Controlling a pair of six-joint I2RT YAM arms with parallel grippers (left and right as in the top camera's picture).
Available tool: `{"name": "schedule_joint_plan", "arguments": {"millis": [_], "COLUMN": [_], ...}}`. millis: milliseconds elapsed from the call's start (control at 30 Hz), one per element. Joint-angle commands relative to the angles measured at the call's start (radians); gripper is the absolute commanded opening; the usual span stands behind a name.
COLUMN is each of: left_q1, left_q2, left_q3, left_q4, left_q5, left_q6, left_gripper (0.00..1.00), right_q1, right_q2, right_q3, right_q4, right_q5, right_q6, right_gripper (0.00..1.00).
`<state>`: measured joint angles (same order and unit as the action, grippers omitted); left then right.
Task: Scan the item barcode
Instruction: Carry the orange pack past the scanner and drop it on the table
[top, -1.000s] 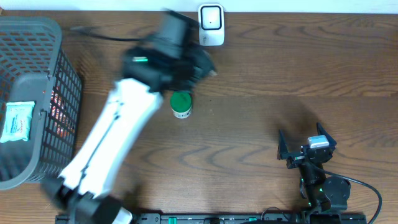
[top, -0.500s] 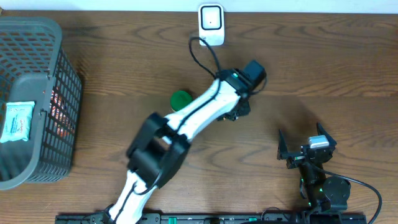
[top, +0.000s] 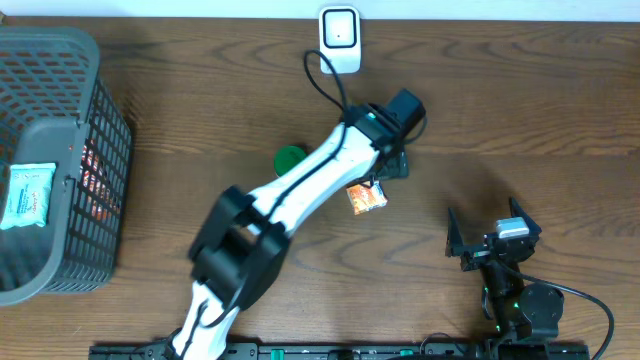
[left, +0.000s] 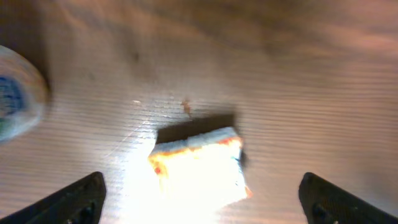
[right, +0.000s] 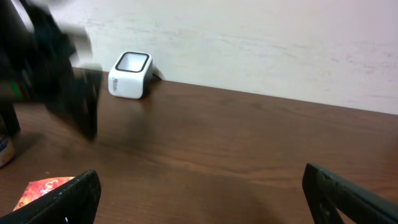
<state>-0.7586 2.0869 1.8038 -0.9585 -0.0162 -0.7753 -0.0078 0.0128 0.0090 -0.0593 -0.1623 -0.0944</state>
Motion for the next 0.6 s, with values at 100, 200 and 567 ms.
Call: {"name": "schedule_joint_plan", "arguments": {"millis": [100, 200, 567], "left_q1": [0.019, 0.065, 0.676], "left_q2": [-0.205, -0.352, -0.802], "left_q3": [0.042, 0.056, 0.055], "left_q4": [0.018, 0.011, -0.065], "left_q5": [-0.067, -0.216, -0.455], "left_q6": [0.235, 0.275, 0.2], "left_gripper": [0.8, 0.98, 0.98], "right_q1": [0.009, 0.009, 0.009], "right_q2": [-0.001, -0.001, -0.001], "right_q3": [-0.003, -0.003, -0.003], "right_q4": [-0.002, -0.002, -0.002], "right_q5": [0.004, 0.004, 0.004], "right_q6": [0.011, 0.011, 0.011], "right_gripper": [0.99, 0.99, 0.99]}}
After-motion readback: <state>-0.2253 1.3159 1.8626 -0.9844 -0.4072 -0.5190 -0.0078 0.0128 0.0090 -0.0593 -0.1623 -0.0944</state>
